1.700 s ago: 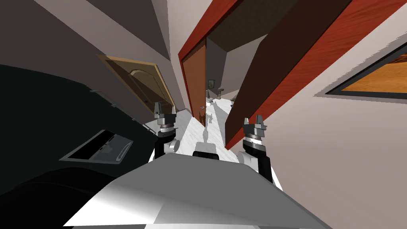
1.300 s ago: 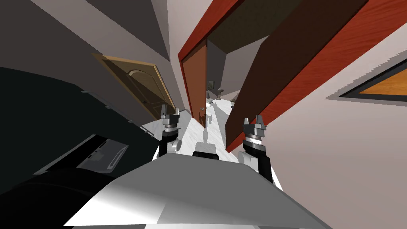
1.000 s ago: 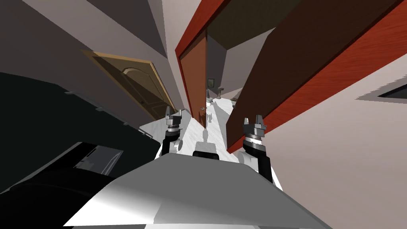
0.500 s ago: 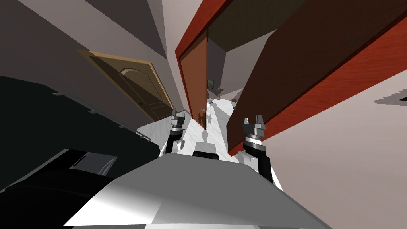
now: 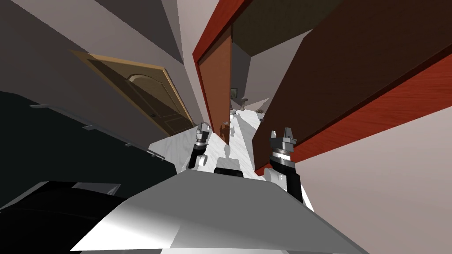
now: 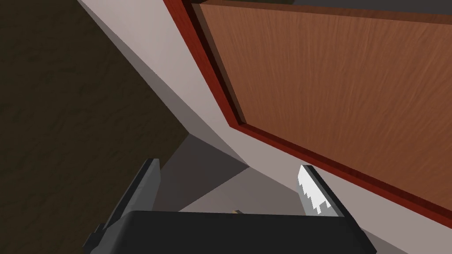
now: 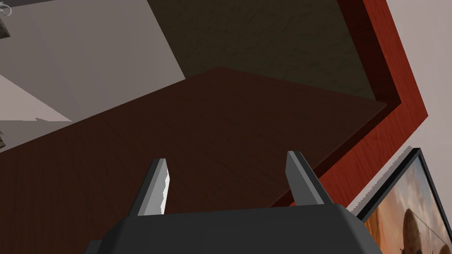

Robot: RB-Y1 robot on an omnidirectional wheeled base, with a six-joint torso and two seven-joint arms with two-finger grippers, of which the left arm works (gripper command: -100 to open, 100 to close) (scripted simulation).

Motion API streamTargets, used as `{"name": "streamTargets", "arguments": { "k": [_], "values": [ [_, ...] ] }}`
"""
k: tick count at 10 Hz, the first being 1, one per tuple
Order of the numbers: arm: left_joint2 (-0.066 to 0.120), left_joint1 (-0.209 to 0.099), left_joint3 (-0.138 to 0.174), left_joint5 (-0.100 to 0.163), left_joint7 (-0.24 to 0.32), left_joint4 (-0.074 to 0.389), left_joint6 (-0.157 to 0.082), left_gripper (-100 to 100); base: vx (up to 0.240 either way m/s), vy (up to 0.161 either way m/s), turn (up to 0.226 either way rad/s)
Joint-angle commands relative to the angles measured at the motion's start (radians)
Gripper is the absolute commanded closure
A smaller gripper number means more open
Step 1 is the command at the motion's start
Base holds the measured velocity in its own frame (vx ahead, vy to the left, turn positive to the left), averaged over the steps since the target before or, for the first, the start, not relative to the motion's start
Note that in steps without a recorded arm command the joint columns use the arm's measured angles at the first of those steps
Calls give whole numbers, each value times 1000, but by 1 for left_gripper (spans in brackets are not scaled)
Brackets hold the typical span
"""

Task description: Push the door open

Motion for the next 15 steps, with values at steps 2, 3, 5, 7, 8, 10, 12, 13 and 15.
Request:
{"name": "streamTargets", "arguments": {
  "k": [2,3,5,7,8,10,12,13,15],
  "values": [
    [4,-28,-17,-11,4,79,-16,-100,89,50,-24],
    [6,-38,-23,-15,5,108,-20,-100,102,68,-24],
    [10,-57,-36,-23,9,165,-29,-100,92,77,-28],
    [13,-77,-50,-32,13,223,-38,-100,98,76,-26],
    [15,-87,-57,-36,15,250,-42,-100,93,60,-33],
    [17,-107,-71,-45,19,310,-51,-100,98,64,-26],
    [18,-118,-78,-49,20,345,-56,-100,63,47,-14],
    [19,-128,-85,-54,22,376,-61,-100,70,61,-27],
    [20,-149,-100,-63,26,438,-70,-100,81,67,-31]
  ]
}}
